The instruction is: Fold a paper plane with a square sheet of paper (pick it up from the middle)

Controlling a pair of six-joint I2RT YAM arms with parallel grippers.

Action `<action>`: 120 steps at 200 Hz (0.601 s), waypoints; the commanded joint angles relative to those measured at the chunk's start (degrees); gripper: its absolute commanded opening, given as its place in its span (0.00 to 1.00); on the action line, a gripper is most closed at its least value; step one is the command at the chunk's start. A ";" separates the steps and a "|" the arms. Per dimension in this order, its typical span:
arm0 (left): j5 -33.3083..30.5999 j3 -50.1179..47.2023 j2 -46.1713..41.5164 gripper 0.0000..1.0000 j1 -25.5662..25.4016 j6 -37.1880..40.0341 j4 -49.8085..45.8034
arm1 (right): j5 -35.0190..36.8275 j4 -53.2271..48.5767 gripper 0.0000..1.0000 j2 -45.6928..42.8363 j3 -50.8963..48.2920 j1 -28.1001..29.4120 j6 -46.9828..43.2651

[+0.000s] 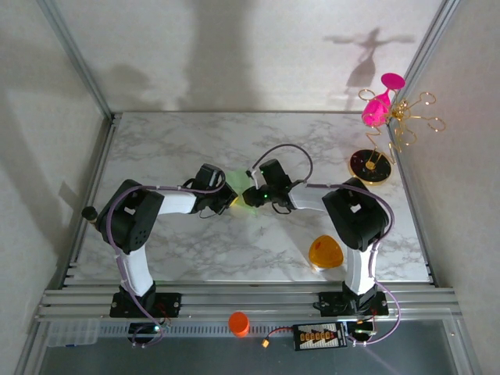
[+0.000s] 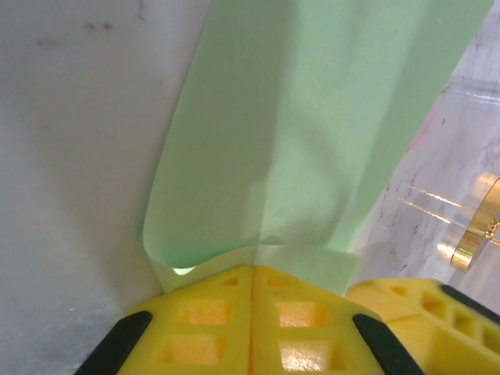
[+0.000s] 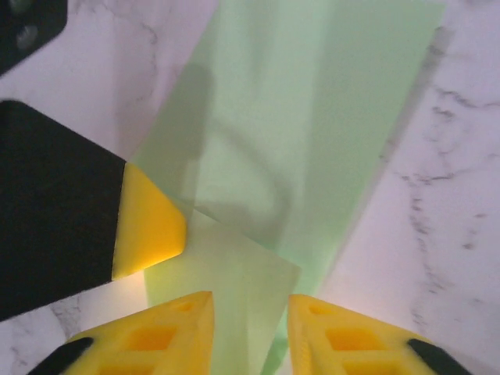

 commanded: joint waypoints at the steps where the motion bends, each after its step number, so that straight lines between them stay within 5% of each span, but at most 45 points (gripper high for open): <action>1: -3.57 -0.05 2.53 0.06 -0.46 0.95 -6.35 | -2.50 -3.51 0.34 -3.93 1.81 -1.87 5.27; 35: -3.31 0.29 3.13 0.05 -0.41 0.86 -6.42 | -7.90 -5.64 0.33 -5.58 1.33 -2.22 6.19; 77: -2.67 1.65 3.93 0.05 -0.55 2.70 -7.91 | -18.09 -7.75 0.16 -2.50 1.51 -2.05 5.06; 120: -2.96 2.48 3.98 0.06 -0.62 3.97 -9.78 | -20.27 -9.76 0.09 1.43 4.34 -1.14 3.84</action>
